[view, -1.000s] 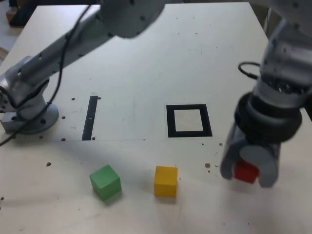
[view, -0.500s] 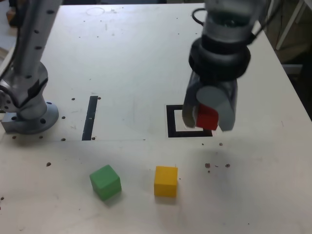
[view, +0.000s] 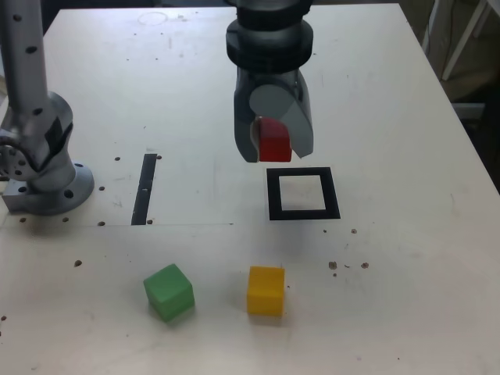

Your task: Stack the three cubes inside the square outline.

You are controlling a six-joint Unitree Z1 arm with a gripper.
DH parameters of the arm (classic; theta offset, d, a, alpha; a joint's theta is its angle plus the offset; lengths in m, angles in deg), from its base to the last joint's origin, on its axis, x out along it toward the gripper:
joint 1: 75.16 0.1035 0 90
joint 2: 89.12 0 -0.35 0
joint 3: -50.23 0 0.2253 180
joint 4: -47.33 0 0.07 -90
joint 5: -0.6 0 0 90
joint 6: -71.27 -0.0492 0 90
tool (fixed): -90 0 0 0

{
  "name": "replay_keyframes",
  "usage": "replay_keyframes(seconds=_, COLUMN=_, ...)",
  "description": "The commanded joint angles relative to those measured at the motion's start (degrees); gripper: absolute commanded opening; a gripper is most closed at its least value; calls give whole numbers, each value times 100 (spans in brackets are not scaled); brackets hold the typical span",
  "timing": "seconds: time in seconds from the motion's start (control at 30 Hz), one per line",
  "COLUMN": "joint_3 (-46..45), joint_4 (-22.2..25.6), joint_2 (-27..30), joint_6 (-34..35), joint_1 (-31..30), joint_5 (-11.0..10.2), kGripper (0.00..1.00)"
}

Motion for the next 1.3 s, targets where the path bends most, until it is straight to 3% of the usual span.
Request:
replay_keyframes(seconds=0.0, joint_3=-171, joint_4=-142, joint_2=29, joint_6=26, joint_1=53, joint_5=67, kGripper=33)
replay_keyframes(seconds=0.27, joint_3=-231, joint_4=-456, joint_2=-188, joint_6=67, joint_1=62, joint_5=185, kGripper=33)
replay_keyframes(seconds=1.27, joint_3=-331, joint_4=-1134, joint_2=-974, joint_6=127, joint_1=333, joint_5=128, kGripper=33)
